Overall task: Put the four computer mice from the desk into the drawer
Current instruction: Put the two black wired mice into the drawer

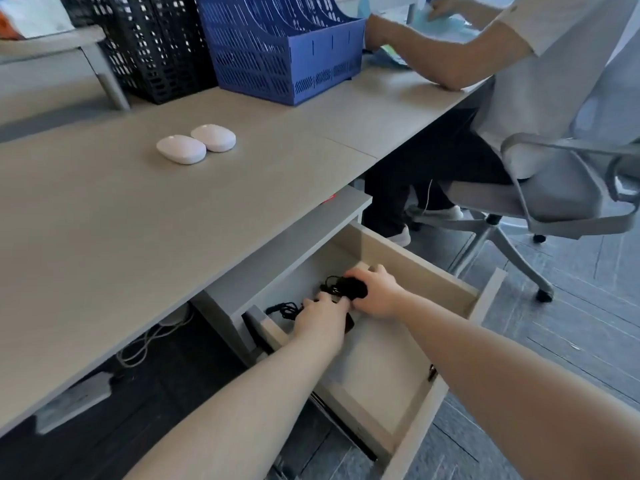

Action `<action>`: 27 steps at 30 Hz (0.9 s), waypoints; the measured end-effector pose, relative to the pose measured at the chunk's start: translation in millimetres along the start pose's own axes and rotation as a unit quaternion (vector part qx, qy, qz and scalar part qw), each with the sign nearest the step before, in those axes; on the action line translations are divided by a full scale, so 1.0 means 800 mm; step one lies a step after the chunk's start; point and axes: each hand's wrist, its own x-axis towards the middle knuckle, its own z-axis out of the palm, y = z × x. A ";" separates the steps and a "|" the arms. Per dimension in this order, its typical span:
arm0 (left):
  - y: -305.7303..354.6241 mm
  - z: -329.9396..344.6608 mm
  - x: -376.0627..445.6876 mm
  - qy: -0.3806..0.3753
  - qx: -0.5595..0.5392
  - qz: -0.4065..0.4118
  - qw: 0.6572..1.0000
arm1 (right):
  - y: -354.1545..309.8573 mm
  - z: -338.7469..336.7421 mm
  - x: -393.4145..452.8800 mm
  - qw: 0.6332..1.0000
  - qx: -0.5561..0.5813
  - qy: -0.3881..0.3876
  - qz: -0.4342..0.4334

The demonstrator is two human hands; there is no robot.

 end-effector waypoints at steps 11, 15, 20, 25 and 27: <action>-0.026 0.016 0.035 -0.006 0.006 0.039 0.999 | -0.003 0.029 0.024 1.000 -0.019 0.008 -0.015; -0.029 0.000 0.028 0.026 0.062 0.051 0.996 | -0.008 0.018 0.018 0.999 -0.038 0.019 -0.019; -0.019 -0.040 0.007 0.053 0.107 0.082 0.989 | -0.030 -0.015 -0.007 0.996 -0.070 0.052 -0.031; -0.014 -0.123 -0.030 0.172 0.082 0.145 0.971 | -0.087 -0.067 -0.040 0.956 0.026 0.281 -0.083; -0.024 -0.160 -0.049 0.244 0.027 0.154 0.957 | -0.117 -0.092 -0.050 0.926 0.088 0.355 -0.097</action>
